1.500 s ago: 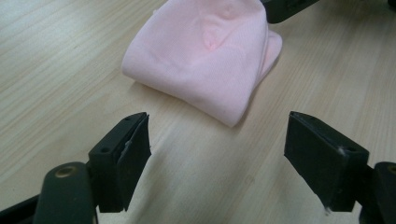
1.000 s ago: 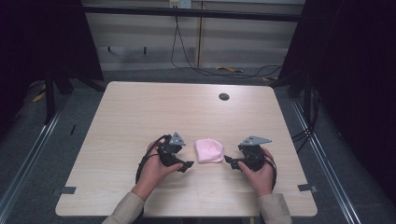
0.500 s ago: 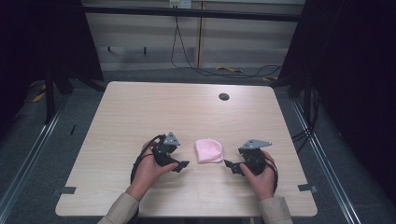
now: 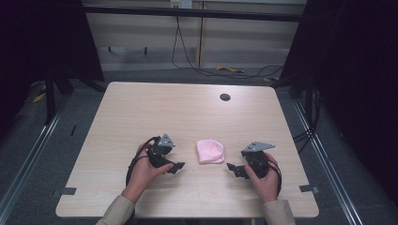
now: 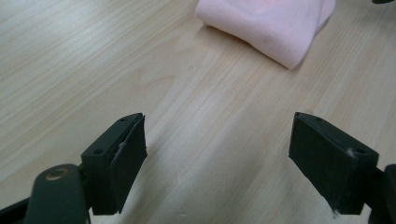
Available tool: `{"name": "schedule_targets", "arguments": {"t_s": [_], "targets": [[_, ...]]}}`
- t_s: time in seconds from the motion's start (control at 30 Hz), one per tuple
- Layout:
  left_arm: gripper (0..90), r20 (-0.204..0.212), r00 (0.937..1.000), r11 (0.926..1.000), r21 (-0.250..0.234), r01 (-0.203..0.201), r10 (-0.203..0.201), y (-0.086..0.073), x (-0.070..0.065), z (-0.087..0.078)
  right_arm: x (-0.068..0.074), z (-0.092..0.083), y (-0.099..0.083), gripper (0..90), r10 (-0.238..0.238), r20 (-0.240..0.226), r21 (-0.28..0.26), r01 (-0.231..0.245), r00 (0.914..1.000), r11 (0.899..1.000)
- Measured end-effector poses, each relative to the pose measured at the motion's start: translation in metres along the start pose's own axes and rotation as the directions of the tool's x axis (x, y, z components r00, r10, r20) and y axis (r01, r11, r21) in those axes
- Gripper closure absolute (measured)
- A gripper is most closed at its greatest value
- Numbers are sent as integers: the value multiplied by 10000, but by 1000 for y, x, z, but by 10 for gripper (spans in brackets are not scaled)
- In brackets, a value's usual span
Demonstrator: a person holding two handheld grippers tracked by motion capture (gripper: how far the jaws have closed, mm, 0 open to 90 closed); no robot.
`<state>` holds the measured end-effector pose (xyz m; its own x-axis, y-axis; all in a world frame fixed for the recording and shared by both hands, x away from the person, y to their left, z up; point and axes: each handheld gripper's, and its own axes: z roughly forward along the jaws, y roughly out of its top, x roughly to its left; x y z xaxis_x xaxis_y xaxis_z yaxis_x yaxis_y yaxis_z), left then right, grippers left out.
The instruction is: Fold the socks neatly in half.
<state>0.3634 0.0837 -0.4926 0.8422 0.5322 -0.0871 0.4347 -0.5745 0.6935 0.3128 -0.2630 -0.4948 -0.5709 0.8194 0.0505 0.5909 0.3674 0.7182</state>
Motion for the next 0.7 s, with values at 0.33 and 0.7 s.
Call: {"name": "schedule_targets", "arguments": {"t_s": [0.33, 0.7], "targets": [[171, -87, 10000, 9999, 114, 21, -20, -10, 5, -8, -4, -11, -9, 183, 161, 149, 27, -161, 9998, 9999], [167, -207, 9998, 9997, 237, -70, 75, -16, 11, -16, -7, -17, -15, 183, 98, 235, 145, -101, 9997, 9998]]}}
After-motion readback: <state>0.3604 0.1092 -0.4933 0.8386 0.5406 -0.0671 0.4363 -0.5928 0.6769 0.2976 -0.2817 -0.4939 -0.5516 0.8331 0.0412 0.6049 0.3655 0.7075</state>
